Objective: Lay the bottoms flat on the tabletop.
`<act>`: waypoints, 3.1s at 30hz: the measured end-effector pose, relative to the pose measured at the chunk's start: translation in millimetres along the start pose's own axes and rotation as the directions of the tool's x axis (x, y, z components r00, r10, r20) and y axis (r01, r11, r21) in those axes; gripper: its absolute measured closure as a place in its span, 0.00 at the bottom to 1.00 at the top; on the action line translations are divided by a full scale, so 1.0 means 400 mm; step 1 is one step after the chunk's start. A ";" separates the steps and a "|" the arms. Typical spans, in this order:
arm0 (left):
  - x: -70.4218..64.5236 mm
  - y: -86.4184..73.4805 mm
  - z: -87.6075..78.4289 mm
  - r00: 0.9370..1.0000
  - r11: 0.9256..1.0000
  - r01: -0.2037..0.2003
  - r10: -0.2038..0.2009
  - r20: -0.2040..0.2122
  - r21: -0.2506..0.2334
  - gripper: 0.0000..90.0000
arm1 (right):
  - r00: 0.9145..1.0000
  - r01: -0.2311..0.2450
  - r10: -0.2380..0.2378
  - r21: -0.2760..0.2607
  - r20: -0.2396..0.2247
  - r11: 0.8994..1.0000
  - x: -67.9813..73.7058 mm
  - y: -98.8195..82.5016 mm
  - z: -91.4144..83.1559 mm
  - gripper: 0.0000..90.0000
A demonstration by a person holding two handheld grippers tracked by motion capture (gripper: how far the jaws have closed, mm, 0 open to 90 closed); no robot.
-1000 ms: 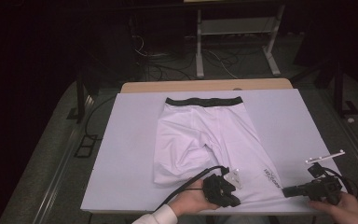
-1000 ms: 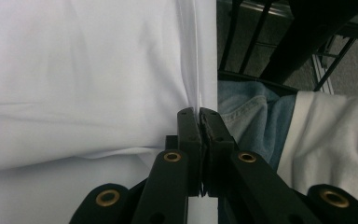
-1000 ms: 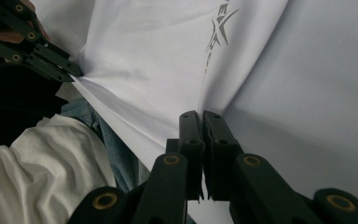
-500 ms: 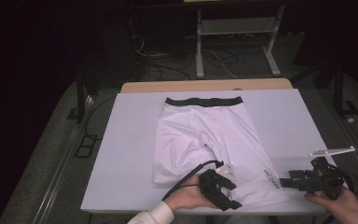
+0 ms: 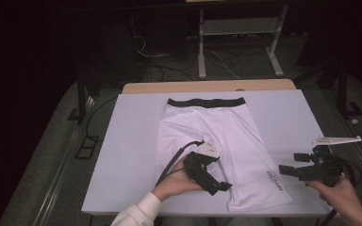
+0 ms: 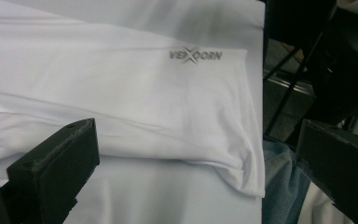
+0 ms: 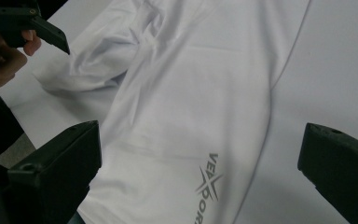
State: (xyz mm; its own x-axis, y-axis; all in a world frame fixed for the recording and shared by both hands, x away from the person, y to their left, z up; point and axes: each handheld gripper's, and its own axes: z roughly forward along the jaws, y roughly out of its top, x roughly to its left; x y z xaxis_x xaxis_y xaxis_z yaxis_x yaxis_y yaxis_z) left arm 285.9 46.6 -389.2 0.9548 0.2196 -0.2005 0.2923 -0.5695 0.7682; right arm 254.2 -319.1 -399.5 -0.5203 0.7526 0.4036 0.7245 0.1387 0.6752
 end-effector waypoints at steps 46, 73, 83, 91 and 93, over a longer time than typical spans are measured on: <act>0.100 -0.185 -0.296 0.949 0.982 0.171 -0.186 -0.256 -0.080 0.00 | 0.978 0.162 -0.150 0.073 -0.142 0.984 0.182 0.147 0.259 0.00; 0.099 -0.321 -0.303 0.921 0.952 0.305 -0.300 -0.248 -0.018 0.00 | 0.964 0.192 -0.150 0.186 -0.219 0.964 0.251 0.114 0.406 0.12; 0.104 -0.372 -0.278 0.905 0.913 0.403 -0.387 -0.178 0.064 0.12 | 0.973 0.168 -0.119 0.258 -0.196 0.952 0.242 0.098 0.452 0.18; 0.122 -0.353 -0.255 0.901 0.908 0.414 -0.398 -0.173 0.066 0.55 | 0.969 0.134 -0.064 0.293 -0.237 0.947 0.225 0.111 0.486 0.62; 0.129 -0.349 -0.249 0.899 0.908 0.413 -0.393 -0.192 0.073 0.73 | 0.970 0.114 -0.043 0.292 -0.240 0.950 0.215 0.115 0.495 0.78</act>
State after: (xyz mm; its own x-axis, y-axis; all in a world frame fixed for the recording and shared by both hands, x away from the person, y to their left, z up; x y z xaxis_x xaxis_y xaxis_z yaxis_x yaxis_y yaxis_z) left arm 289.1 216.5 -446.2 0.7331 0.5732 -0.3660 0.6634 -0.4840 0.5706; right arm 332.2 -120.4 -456.0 -0.6443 0.5692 0.5108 0.7604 0.4056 0.5072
